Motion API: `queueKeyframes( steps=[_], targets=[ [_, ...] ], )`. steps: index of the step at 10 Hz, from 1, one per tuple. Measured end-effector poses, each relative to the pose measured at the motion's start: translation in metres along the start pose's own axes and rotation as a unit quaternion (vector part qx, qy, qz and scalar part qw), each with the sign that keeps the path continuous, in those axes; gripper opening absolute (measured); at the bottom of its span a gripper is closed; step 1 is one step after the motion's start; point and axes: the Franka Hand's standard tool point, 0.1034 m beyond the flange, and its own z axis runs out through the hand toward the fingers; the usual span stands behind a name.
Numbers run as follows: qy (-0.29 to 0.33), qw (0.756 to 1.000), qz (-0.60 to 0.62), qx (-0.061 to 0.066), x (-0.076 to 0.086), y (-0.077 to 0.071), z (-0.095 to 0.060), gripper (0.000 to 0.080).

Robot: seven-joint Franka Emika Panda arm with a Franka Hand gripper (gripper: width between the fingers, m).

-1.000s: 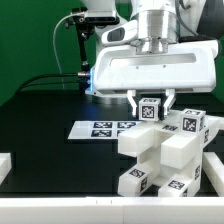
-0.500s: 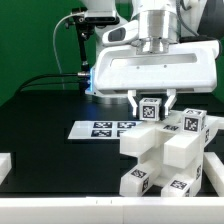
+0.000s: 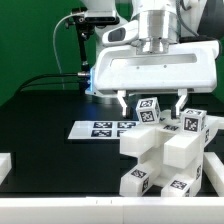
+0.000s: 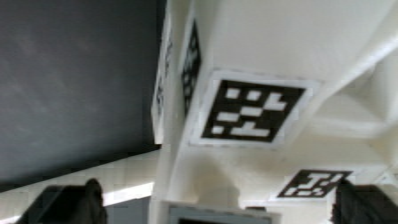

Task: Assemble chair

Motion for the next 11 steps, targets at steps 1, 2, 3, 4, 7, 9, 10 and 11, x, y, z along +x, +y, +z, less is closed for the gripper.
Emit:
queueKeyframes(
  steps=[1, 2, 3, 4, 7, 9, 10, 11],
  targets=[
    [0.000, 1.000, 0.000, 0.000, 0.000, 0.000, 0.000, 0.0648],
    [0.000, 1.000, 0.000, 0.000, 0.000, 0.000, 0.000, 0.0648],
    [-0.018, 1.000, -0.003, 0.001, -0.002, 0.000, 0.000, 0.0649],
    [-0.039, 0.999, 0.001, 0.008, 0.005, 0.000, -0.009, 0.0649],
    [-0.135, 0.990, 0.021, 0.029, 0.015, 0.000, -0.026, 0.0649],
    [-0.217, 0.975, 0.032, 0.038, 0.016, -0.003, -0.027, 0.0649],
    [-0.247, 0.967, 0.035, 0.039, 0.025, 0.000, -0.025, 0.0649],
    [-0.264, 0.963, 0.033, 0.042, 0.027, 0.005, -0.024, 0.0649]
  ],
)
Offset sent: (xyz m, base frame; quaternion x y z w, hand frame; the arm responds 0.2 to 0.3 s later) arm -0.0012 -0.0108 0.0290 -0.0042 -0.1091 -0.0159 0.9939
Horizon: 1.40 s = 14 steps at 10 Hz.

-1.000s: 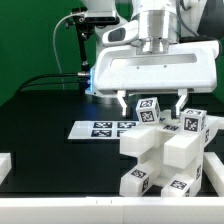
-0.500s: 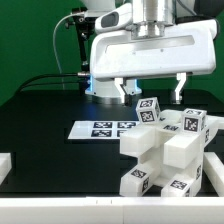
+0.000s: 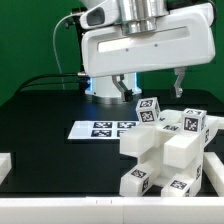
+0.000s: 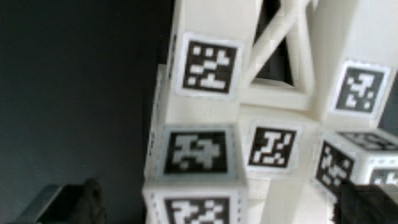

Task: Assemble chair

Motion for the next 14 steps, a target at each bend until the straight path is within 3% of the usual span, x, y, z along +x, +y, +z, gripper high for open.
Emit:
queueKeyframes(
  steps=[4, 8, 10, 11, 12, 14],
  targets=[
    [0.002, 1.000, 0.000, -0.009, 0.003, 0.003, 0.007, 0.0649],
    [-0.003, 1.000, 0.025, -0.016, -0.004, -0.003, 0.016, 0.0649],
    [-0.003, 0.999, 0.043, -0.016, -0.004, -0.003, 0.017, 0.0377],
    [-0.003, 0.997, 0.080, -0.016, -0.004, -0.003, 0.017, 0.0377],
    [-0.002, 0.993, 0.114, -0.016, -0.004, -0.003, 0.017, 0.0282],
    [-0.002, 0.983, 0.182, -0.015, -0.005, -0.004, 0.017, 0.0282]
  ],
)
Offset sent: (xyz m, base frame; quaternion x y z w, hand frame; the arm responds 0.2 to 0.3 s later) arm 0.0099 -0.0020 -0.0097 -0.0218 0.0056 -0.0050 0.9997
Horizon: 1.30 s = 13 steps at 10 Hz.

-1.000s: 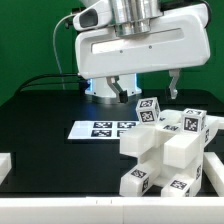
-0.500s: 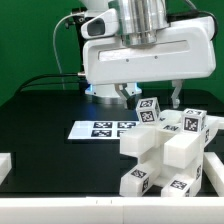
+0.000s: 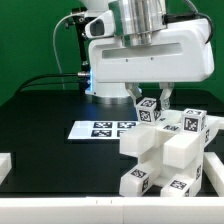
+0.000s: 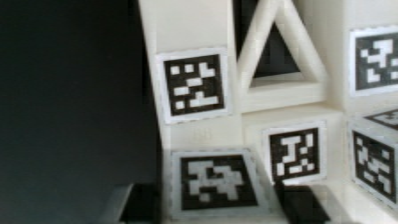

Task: Assemble chair

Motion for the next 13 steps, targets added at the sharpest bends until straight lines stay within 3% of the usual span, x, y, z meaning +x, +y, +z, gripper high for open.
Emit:
queueKeyframes(
  steps=[6, 9, 11, 12, 13],
  targets=[
    [0.003, 0.981, 0.192, 0.001, 0.0001, -0.0013, 0.0004, 0.0284],
    [0.004, 0.940, 0.342, 0.004, -0.0018, -0.0041, 0.0009, 0.0284],
    [0.004, 0.941, 0.339, 0.004, -0.0020, -0.0038, 0.0016, 0.0285],
    [0.004, 0.941, 0.338, 0.003, -0.0020, -0.0038, 0.0017, 0.0498],
    [0.003, 0.948, 0.318, 0.002, -0.0022, -0.0037, 0.0017, 0.0498]
  ],
)
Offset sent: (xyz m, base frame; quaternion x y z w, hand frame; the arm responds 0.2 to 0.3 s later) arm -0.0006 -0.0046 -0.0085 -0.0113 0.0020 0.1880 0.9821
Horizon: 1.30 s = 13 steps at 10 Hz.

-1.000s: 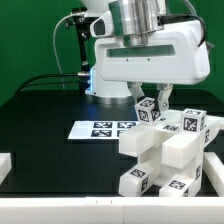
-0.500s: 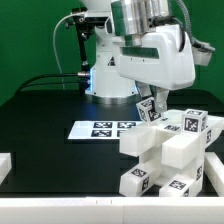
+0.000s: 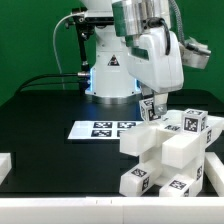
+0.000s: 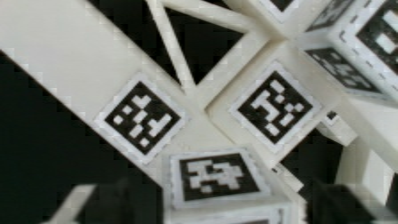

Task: Assemble chair

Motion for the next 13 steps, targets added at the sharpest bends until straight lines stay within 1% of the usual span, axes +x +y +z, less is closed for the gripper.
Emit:
queueKeyframes(
  steps=[1, 2, 3, 5, 6, 7, 8, 10, 12, 13],
  targets=[
    [-0.003, 0.999, -0.048, -0.007, -0.002, 0.000, -0.001, 0.0616],
    [-0.001, 0.993, -0.116, -0.012, -0.003, -0.001, -0.003, 0.0639],
    [0.001, 0.986, -0.164, -0.011, -0.003, -0.002, -0.004, 0.0639],
    [0.001, 0.977, -0.214, -0.011, -0.003, 0.001, -0.004, 0.0648],
    [0.000, 0.966, -0.257, -0.011, -0.002, 0.001, -0.004, 0.0649],
    [-0.003, 0.947, -0.321, -0.013, 0.000, 0.002, -0.004, 0.0649],
    [-0.005, 0.921, -0.390, -0.014, 0.006, 0.001, -0.006, 0.0649],
    [-0.004, 0.850, -0.526, -0.021, 0.006, 0.001, -0.002, 0.0649],
    [-0.004, 0.816, -0.578, -0.023, 0.009, 0.002, -0.002, 0.0649],
    [0.003, 0.802, -0.596, -0.021, 0.005, -0.001, -0.002, 0.0649]
  ],
)
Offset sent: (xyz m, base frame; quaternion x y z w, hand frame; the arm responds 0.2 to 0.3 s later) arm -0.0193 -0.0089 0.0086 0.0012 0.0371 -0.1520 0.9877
